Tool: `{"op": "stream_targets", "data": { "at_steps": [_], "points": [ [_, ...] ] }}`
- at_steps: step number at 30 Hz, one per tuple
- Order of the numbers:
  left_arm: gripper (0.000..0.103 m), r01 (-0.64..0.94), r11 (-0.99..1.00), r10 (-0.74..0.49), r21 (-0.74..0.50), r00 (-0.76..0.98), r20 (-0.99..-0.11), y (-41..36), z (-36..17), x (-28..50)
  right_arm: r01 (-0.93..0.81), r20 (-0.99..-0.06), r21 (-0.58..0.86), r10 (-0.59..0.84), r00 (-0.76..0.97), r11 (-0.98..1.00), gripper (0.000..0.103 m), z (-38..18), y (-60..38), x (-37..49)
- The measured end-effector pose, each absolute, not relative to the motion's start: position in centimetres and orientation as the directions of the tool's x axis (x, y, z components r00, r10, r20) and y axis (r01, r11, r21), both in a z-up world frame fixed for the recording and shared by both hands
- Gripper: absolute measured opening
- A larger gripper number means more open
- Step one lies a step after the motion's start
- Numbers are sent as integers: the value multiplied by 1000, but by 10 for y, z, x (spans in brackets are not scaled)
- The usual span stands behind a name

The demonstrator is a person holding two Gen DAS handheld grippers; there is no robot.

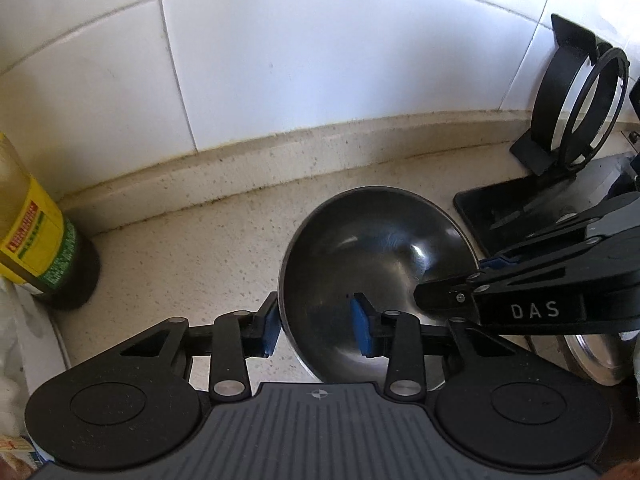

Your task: Organize plates and bowls

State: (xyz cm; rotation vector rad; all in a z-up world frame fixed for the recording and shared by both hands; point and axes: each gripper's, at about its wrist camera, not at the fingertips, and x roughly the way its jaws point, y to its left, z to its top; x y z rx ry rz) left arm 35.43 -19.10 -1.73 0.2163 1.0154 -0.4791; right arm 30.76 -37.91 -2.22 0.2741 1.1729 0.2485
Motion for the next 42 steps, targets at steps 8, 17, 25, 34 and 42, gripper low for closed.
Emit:
{"op": "stream_targets", "data": {
  "at_steps": [8, 17, 25, 34, 42],
  "points": [
    [45, 491, 871, -305, -38, 478, -824, -189, 7, 341, -60, -855, 330, 325, 404, 942, 36, 4, -379, 297],
    [47, 495, 868, -328, -27, 533, -780, -179, 45, 312, -83, -828, 307, 309, 467, 948, 36, 48, -369, 268],
    [50, 501, 865, -350, -16, 579, -736, -166, 80, 278, -96, -803, 293, 299, 515, 951, 36, 85, -356, 238],
    [55, 532, 847, -370, -11, 574, -730, -154, 91, 240, -114, -817, 286, 304, 489, 951, 36, 96, -339, 204],
    [57, 566, 825, -363, -6, 520, -773, -150, 72, 216, -91, -856, 309, 318, 407, 947, 36, 77, -332, 182]
  ]
}}
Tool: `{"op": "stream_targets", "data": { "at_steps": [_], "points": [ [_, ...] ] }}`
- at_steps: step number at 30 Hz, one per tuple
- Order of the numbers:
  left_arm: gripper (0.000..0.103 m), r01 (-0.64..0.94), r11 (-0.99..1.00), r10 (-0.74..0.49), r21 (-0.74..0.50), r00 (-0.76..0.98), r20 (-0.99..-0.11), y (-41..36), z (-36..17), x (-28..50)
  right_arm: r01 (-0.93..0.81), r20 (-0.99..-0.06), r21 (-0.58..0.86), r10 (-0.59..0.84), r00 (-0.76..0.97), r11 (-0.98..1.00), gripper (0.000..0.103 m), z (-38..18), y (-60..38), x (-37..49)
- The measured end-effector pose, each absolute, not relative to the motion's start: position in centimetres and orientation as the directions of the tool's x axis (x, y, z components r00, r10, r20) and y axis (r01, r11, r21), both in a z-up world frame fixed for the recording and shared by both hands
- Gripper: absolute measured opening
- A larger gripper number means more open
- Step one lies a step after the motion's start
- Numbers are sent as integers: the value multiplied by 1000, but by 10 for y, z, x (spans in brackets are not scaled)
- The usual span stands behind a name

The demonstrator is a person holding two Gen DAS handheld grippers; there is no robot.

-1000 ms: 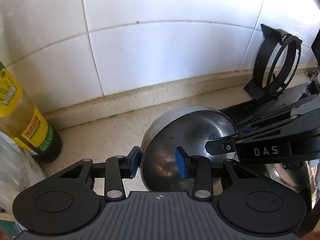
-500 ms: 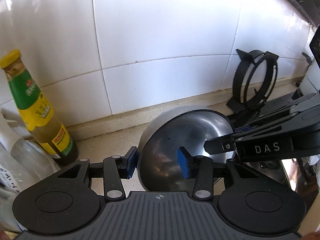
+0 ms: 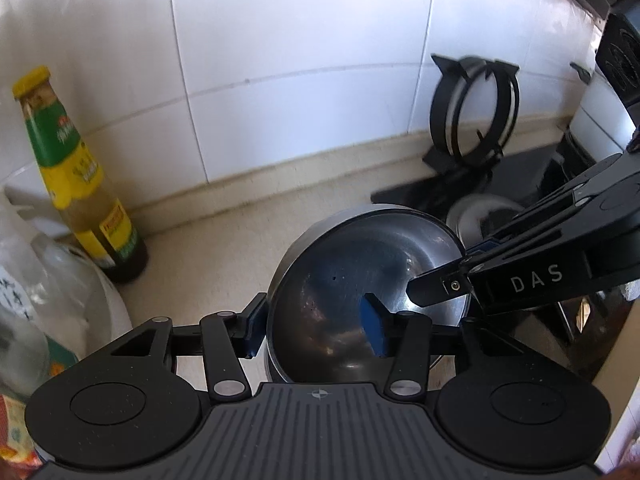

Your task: Organize plates and bowls

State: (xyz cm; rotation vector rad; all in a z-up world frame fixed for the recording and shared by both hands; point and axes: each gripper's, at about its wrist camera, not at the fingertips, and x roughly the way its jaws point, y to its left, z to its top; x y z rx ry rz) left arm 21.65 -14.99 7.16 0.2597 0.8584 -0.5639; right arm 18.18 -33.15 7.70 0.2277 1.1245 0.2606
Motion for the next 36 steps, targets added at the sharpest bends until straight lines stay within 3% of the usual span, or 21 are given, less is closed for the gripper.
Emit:
{"op": "stream_targets", "data": {
  "at_steps": [7, 10, 13, 19, 36],
  "points": [
    [57, 577, 816, -355, -11, 487, -798, -142, 59, 210, -83, -882, 299, 308, 357, 951, 41, 63, -321, 175],
    [72, 554, 831, -314, 44, 534, -785, -138, 54, 207, -60, -888, 267, 270, 373, 962, 46, 62, -323, 175],
    [77, 551, 833, -313, 60, 558, -769, -131, 54, 204, -47, -890, 237, 236, 391, 970, 53, 65, -327, 173],
    [85, 560, 826, -335, 62, 577, -745, -119, 56, 203, -25, -885, 259, 247, 395, 966, 55, 65, -330, 172],
    [86, 595, 800, -341, 78, 557, -757, -101, 44, 204, -11, -880, 262, 244, 408, 965, 64, 71, -310, 175]
  ]
}}
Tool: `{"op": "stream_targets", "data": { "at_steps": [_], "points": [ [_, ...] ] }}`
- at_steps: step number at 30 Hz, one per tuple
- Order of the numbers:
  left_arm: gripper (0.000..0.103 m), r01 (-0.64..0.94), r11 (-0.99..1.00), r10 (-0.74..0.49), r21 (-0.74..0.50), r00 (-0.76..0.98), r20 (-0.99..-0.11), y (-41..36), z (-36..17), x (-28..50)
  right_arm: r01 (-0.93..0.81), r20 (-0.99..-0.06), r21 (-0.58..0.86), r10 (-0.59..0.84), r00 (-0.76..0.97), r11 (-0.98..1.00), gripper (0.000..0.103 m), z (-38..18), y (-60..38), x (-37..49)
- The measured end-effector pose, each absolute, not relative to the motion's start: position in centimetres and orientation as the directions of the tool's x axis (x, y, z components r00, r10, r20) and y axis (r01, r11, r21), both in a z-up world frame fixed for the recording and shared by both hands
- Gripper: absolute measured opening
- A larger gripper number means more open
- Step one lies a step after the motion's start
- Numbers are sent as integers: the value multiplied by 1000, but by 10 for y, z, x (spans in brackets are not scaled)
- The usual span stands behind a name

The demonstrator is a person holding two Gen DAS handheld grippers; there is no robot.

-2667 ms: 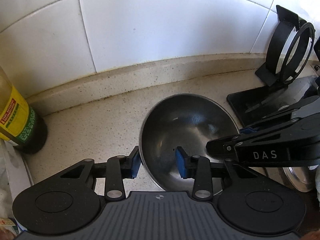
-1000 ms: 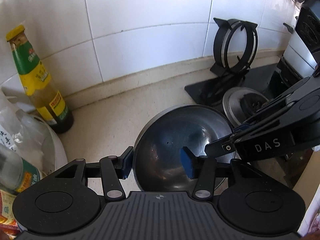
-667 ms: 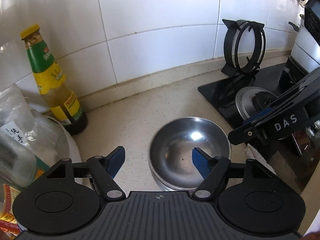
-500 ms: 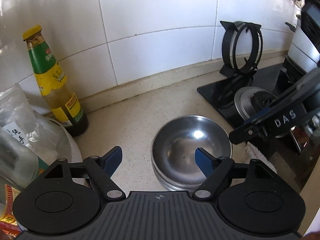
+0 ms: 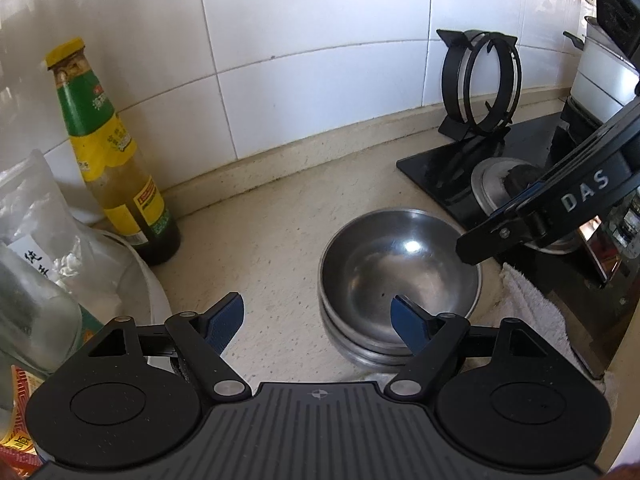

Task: Organize plates and bowls
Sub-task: 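Grip the stacked steel bowls with the left gripper while the right gripper hooks inside, then lift and carry the bowl stack with both grippers toward the plate stack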

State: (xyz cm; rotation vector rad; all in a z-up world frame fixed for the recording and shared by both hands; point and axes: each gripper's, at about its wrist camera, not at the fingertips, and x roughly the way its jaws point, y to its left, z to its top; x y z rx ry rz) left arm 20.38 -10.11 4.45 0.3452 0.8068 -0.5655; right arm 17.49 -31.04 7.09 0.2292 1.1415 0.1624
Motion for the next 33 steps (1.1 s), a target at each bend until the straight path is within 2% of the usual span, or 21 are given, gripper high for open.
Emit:
{"op": "stream_targets", "data": {
  "at_steps": [4, 7, 15, 21, 33],
  "points": [
    [86, 603, 794, -339, 74, 541, -770, -96, 37, 207, 14, -883, 273, 244, 401, 962, 64, 66, -313, 176],
    [90, 615, 785, -346, 71, 530, -774, -91, 33, 208, 29, -886, 284, 250, 390, 959, 68, 61, -313, 177],
    [90, 637, 769, -378, 45, 510, -772, -75, 30, 204, 34, -885, 294, 259, 388, 955, 69, 59, -308, 179],
    [94, 668, 744, -418, 9, 476, -773, -57, 21, 203, 55, -888, 297, 254, 384, 953, 78, 55, -310, 181],
    [94, 767, 635, -534, -91, 351, -770, -78, -11, 217, 132, -895, 345, 283, 344, 929, 78, 21, -321, 195]
  ]
}}
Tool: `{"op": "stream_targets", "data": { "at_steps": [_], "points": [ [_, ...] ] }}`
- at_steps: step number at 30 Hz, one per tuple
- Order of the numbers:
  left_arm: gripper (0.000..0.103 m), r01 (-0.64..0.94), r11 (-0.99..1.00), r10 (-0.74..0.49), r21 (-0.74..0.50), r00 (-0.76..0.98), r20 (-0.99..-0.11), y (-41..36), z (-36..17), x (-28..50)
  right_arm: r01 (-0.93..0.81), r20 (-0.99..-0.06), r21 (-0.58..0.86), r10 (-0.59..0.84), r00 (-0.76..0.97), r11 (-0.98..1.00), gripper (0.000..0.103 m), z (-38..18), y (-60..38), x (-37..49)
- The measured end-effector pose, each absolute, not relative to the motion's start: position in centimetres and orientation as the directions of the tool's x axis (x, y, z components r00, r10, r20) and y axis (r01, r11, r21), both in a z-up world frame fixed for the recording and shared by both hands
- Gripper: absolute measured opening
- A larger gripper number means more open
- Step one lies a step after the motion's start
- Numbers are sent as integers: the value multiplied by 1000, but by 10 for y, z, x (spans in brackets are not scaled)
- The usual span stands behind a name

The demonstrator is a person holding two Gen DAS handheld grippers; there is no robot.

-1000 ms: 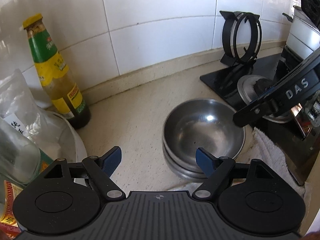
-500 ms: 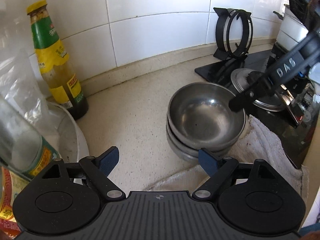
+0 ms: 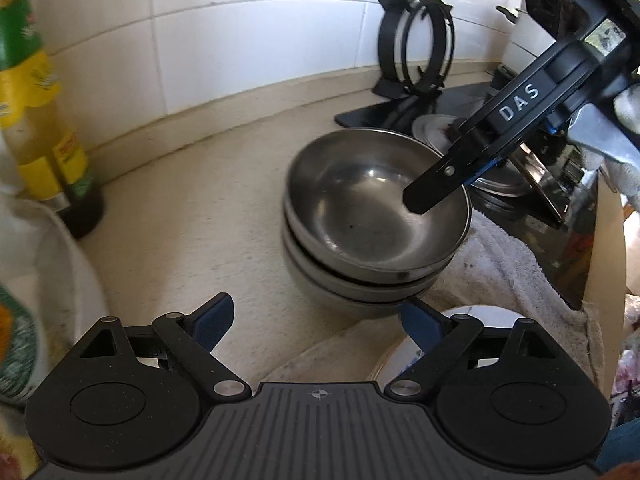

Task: Organize plates and bowls
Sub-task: 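Lift and carry the bowl stack with both grippers toward the plate stack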

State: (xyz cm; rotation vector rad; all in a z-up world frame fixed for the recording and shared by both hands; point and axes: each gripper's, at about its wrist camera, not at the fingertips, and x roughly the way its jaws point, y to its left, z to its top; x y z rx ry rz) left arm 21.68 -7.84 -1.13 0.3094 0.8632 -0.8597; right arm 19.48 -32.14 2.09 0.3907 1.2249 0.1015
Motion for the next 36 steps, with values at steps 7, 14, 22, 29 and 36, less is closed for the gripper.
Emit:
{"op": "stream_targets", "data": {
  "at_steps": [7, 14, 22, 29, 36],
  "points": [
    [95, 822, 557, -569, -123, 269, -777, -105, -23, 222, 175, -894, 373, 302, 331, 911, 78, 4, -331, 205],
    [98, 834, 539, -581, -116, 269, -768, -128, -26, 236, 196, -897, 368, 291, 331, 909, 78, -5, -337, 221],
    [101, 841, 539, -586, -50, 332, -739, -147, -30, 241, 204, -892, 379, 299, 338, 903, 80, -13, -347, 237],
    [103, 852, 524, -567, -5, 344, -748, -156, -41, 239, 208, -884, 393, 306, 352, 896, 80, -13, -353, 246],
    [103, 857, 515, -581, -4, 345, -737, -155, -46, 243, 199, -874, 416, 329, 356, 887, 82, -16, -354, 253]
  ]
}}
